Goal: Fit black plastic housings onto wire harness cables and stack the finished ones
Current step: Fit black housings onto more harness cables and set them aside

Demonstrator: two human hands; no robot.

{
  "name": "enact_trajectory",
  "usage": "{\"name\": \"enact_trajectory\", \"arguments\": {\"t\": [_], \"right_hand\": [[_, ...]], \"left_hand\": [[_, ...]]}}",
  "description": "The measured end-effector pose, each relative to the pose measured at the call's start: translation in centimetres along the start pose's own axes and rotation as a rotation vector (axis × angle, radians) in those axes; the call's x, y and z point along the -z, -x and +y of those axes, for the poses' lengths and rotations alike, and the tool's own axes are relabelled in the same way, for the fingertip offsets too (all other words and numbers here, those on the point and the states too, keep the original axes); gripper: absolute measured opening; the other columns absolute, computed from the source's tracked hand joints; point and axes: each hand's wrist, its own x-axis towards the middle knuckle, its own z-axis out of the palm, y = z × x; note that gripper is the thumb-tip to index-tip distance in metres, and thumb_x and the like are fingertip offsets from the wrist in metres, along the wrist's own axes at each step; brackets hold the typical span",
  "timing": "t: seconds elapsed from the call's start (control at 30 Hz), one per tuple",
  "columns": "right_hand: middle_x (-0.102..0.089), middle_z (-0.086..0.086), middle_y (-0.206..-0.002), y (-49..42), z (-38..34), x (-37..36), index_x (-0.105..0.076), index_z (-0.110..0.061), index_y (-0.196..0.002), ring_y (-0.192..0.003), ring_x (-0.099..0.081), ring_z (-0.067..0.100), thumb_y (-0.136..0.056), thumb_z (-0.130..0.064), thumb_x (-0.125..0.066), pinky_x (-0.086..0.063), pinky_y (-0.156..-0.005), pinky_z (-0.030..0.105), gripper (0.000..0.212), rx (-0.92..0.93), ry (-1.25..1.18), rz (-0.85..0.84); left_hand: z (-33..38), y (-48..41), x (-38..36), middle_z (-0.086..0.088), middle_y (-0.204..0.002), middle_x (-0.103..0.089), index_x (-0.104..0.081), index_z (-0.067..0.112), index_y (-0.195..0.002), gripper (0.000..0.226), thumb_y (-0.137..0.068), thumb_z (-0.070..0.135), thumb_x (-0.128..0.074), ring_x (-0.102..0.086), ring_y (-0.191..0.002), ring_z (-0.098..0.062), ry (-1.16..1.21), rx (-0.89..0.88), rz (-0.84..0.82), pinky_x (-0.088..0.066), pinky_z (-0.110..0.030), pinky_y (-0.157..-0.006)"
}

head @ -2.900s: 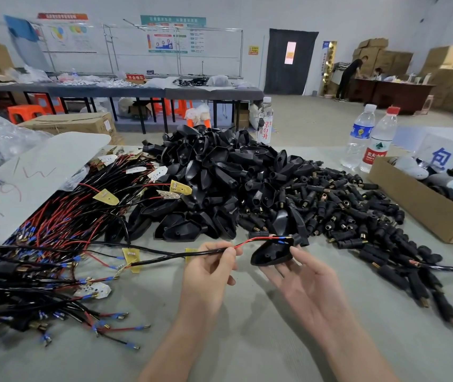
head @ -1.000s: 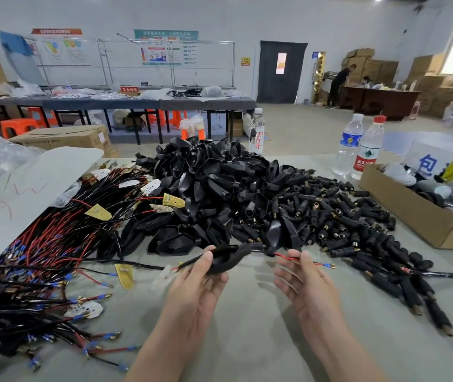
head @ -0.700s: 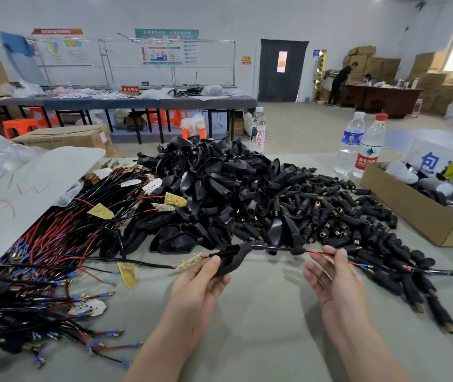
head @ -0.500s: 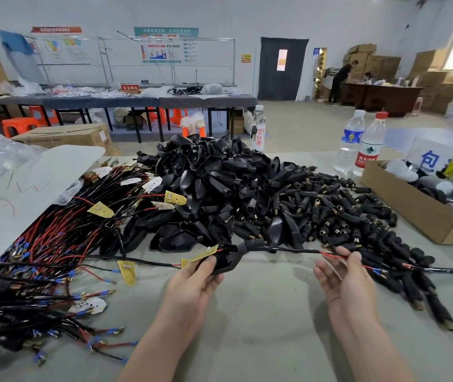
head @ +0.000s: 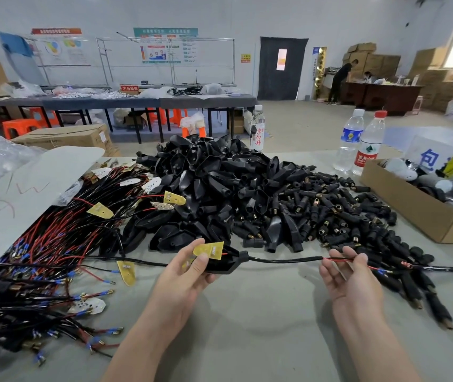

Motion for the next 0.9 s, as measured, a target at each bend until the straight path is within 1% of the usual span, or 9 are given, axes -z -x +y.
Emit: {"name": "enact_trajectory", "arguments": {"t": [0.17, 0.27, 0.4, 0.5, 0.57, 0.6, 0.7, 0.77, 0.9], "right_hand": [[-0.066, 0.008, -0.086, 0.2, -0.1, -0.1, -0.058, -0.015, -0.095, -0.053, -0.066, 0.013, -0.110, -0.032, -0.032, -0.059, -0.054, 0.023, 0.034, -0.024, -0.010, -0.004], [-0.066, 0.009, -0.086, 0.4, -0.1, -0.2, -0.058, -0.014, -0.094, -0.055, -0.067, 0.014, -0.110, -0.029, -0.033, -0.060, -0.054, 0.024, 0.033, -0.050, -0.006, -0.021], [-0.067, 0.009, -0.088, 0.8, 0.2, -0.6, -0.059, -0.015, -0.097, -0.068, -0.066, 0.020, -0.107, -0.027, -0.044, -0.061, -0.057, 0.025, 0.021, -0.104, 0.081, -0.103], [-0.068, 0.008, -0.093, 1.1, 0.7, -1.0, -0.059, -0.015, -0.105, -0.072, -0.065, 0.021, -0.103, -0.020, -0.052, -0.059, -0.057, 0.027, 0.009, -0.076, 0.224, -0.166], [-0.067, 0.009, -0.096, 1.5, 1.0, -1.1, -0.060, -0.016, -0.105, -0.073, -0.065, 0.022, -0.104, -0.016, -0.051, -0.056, -0.054, 0.028, 0.009, -0.031, 0.302, -0.189], [-0.067, 0.009, -0.097, 1.7, 1.0, -1.1, -0.060, -0.017, -0.104, -0.073, -0.064, 0.022, -0.104, -0.015, -0.049, -0.055, -0.054, 0.029, 0.011, -0.011, 0.330, -0.198], [-0.066, 0.010, -0.101, 1.9, 0.9, -1.2, -0.062, -0.018, -0.102, -0.071, -0.062, 0.020, -0.106, -0.013, -0.044, -0.052, -0.056, 0.030, 0.019, 0.024, 0.380, -0.206], [-0.067, 0.010, -0.101, 2.0, 0.9, -1.2, -0.063, -0.017, -0.102, -0.073, -0.061, 0.020, -0.106, -0.013, -0.043, -0.051, -0.058, 0.031, 0.020, 0.029, 0.391, -0.203], [-0.070, 0.010, -0.100, 2.0, 1.0, -1.2, -0.063, -0.017, -0.102, -0.074, -0.062, 0.021, -0.107, -0.015, -0.043, -0.051, -0.059, 0.030, 0.021, 0.025, 0.396, -0.195]], "left_hand": [[-0.5, -0.3, 0.5, -0.013, -0.109, -0.074, -0.065, 0.008, -0.121, 0.037, -0.087, 0.025, -0.064, -0.073, -0.086, -0.021, -0.069, -0.009, 0.049, -0.056, -0.023, -0.066], [-0.7, -0.4, 0.7, -0.008, -0.103, -0.076, -0.068, 0.011, -0.114, 0.030, -0.089, 0.027, -0.065, -0.074, -0.087, -0.021, -0.159, -0.049, 0.130, -0.056, -0.023, -0.065], [-0.9, -0.2, 1.0, 0.002, -0.094, -0.077, -0.068, 0.018, -0.106, 0.012, -0.096, 0.023, -0.063, -0.072, -0.084, -0.014, -0.457, -0.196, 0.198, -0.056, -0.020, -0.062], [-1.3, 0.2, 1.2, 0.011, -0.087, -0.073, -0.066, 0.027, -0.097, 0.003, -0.096, 0.028, -0.064, -0.067, -0.078, -0.004, -0.727, -0.274, 0.206, -0.051, -0.019, -0.065], [-1.5, 0.3, 1.3, 0.010, -0.087, -0.070, -0.064, 0.032, -0.091, 0.005, -0.095, 0.035, -0.064, -0.063, -0.081, -0.001, -0.869, -0.308, 0.244, -0.044, -0.018, -0.067], [-1.4, 0.4, 1.3, 0.008, -0.087, -0.069, -0.064, 0.032, -0.090, 0.007, -0.094, 0.038, -0.064, -0.062, -0.083, 0.000, -0.889, -0.317, 0.254, -0.043, -0.019, -0.068], [-1.1, 0.4, 1.1, 0.004, -0.091, -0.071, -0.067, 0.029, -0.089, 0.014, -0.094, 0.042, -0.063, -0.064, -0.083, 0.000, -0.834, -0.281, 0.254, -0.044, -0.021, -0.071], [-0.9, 0.4, 1.2, 0.007, -0.091, -0.073, -0.069, 0.027, -0.090, 0.019, -0.094, 0.044, -0.063, -0.065, -0.082, 0.000, -0.814, -0.250, 0.250, -0.045, -0.022, -0.072], [-1.2, 0.2, 1.3, 0.003, -0.088, -0.072, -0.069, 0.026, -0.088, 0.025, -0.094, 0.048, -0.060, -0.066, -0.085, -0.008, -0.879, -0.216, 0.241, -0.050, -0.028, -0.075]]}}
